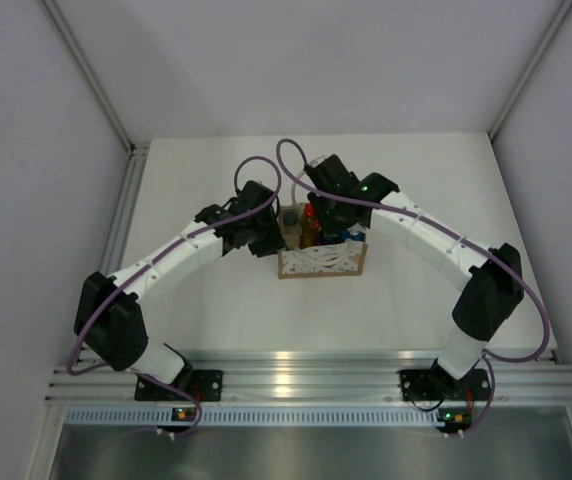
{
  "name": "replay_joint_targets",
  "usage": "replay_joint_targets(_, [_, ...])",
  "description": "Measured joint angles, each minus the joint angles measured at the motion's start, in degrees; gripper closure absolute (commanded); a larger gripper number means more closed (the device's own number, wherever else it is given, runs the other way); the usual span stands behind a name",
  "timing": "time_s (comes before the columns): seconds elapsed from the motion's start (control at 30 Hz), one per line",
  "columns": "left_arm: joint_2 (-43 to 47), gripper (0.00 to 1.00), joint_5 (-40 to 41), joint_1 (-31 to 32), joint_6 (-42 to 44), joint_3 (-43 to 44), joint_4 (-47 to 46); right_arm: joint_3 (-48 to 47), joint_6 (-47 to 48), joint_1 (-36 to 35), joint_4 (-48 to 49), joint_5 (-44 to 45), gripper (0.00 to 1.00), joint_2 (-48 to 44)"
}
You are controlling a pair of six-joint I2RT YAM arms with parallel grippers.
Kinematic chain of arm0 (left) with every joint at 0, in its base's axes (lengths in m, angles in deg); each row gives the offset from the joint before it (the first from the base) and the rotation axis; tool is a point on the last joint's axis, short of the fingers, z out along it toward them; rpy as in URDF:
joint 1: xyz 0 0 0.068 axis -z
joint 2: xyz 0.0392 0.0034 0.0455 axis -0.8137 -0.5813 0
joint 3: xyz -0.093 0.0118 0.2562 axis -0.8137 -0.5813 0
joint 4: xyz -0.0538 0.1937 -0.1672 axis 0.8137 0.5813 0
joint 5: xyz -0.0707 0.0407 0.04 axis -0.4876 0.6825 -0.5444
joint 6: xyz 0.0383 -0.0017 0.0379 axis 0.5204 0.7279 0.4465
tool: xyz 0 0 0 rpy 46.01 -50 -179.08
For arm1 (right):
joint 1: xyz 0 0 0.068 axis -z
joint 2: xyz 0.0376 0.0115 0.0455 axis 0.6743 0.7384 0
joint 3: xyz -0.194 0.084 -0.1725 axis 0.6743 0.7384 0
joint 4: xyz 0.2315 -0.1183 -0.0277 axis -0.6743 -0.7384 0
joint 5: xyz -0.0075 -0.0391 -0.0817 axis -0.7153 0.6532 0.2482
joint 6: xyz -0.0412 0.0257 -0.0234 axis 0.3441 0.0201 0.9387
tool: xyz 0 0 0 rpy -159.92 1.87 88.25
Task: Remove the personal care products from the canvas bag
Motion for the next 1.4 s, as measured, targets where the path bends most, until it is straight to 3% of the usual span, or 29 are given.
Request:
replay_joint_targets(0.23, [0.0,0.69,-0.1,0.0,0.4,0.0,0.0,-0.1,-0.1,0.0,0.3,-0.2,0.76,0.3])
replay_joint_targets(0.37, [0.0,0.69,-0.2,0.0,0.7,0.0,0.0,-0.6,0.0,0.0,0.3,-0.2,0.91,0.6])
replay_joint_targets(0.47, [0.0,0.68,-0.2,0.0,0.7,0.0,0.0,-0.8,0.0,0.0,0.3,-0.2,0.95,0.8])
replay_joint_targets(0.57, [0.0,0.6,-0.2,0.0,0.8,0.0,0.0,-1.0,-0.1,0.0,0.1,-0.3,1.0,0.9])
replay_joint_targets(0.87, [0.0,0.35,-0.2,0.0,1.3,0.0,0.6,-3.4,-0.3,0.0,-1.7,-0.6,1.0,1.8])
replay_joint_targets(1.4, [0.0,0.26,-0.5,0.0,2.4,0.0,1.4,-21.6,-0.2,0.0,-11.1,1.0,1.0,2.3])
